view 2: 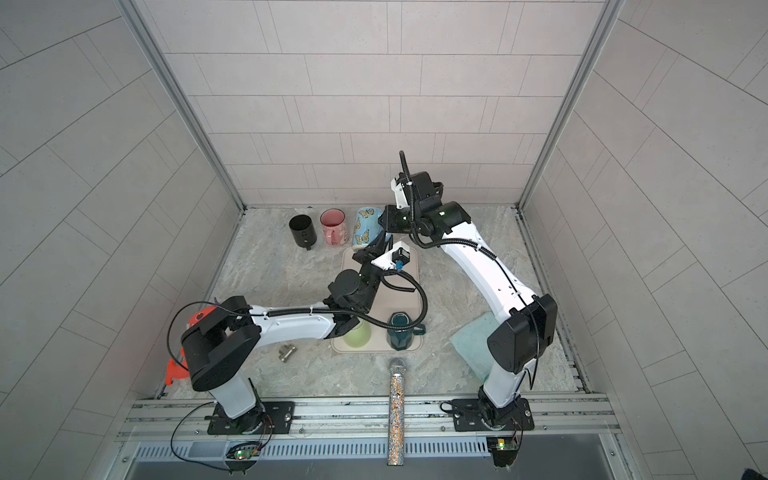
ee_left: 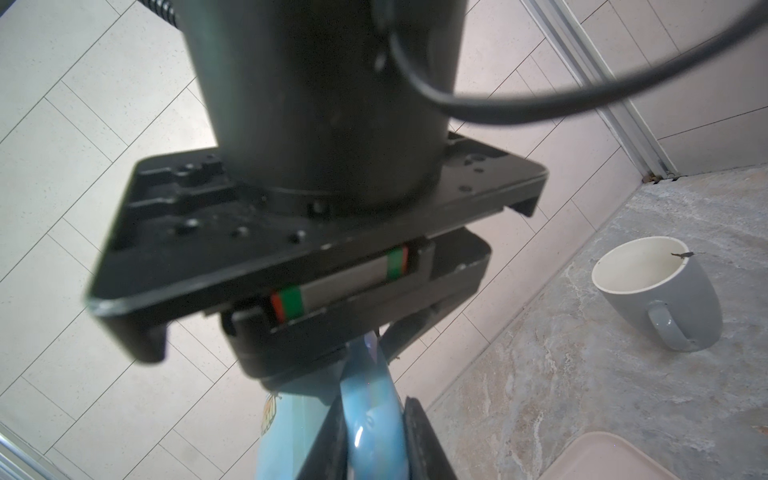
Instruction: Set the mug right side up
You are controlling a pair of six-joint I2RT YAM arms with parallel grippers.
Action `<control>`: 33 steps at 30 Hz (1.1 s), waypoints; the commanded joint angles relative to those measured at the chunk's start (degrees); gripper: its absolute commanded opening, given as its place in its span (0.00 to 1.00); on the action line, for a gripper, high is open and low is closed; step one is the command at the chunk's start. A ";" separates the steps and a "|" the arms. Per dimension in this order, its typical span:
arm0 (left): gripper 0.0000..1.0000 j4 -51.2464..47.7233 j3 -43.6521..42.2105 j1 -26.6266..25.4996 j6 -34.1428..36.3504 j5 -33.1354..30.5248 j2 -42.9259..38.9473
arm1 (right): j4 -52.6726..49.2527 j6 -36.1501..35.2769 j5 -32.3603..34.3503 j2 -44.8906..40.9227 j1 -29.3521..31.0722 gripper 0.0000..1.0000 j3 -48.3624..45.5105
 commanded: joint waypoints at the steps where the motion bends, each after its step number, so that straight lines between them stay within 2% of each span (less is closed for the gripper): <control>1: 0.00 9.25 3.97 -0.13 2.10 0.27 -1.06 | -2.22 -0.35 -0.55 0.61 -0.33 0.27 0.10; 4: 0.00 9.31 4.11 -0.10 2.19 0.22 -0.99 | -2.45 -0.24 -0.66 0.64 -0.33 0.22 0.15; 8: 0.00 9.30 4.52 -0.10 3.62 -0.17 -0.61 | -2.54 0.04 -1.23 0.92 -0.33 0.00 0.09; 22: 0.00 9.14 6.76 -0.13 6.35 -3.33 1.23 | 2.16 -0.12 -0.79 -1.48 -0.33 0.00 -4.08; 26: 0.10 9.13 6.89 -0.10 6.67 -3.30 1.58 | 4.18 0.30 -0.58 -2.19 -0.33 0.00 -5.60; 33: 0.35 9.15 6.36 -0.12 6.63 -4.94 1.37 | 6.47 0.92 0.00 -2.61 -0.37 0.00 -6.60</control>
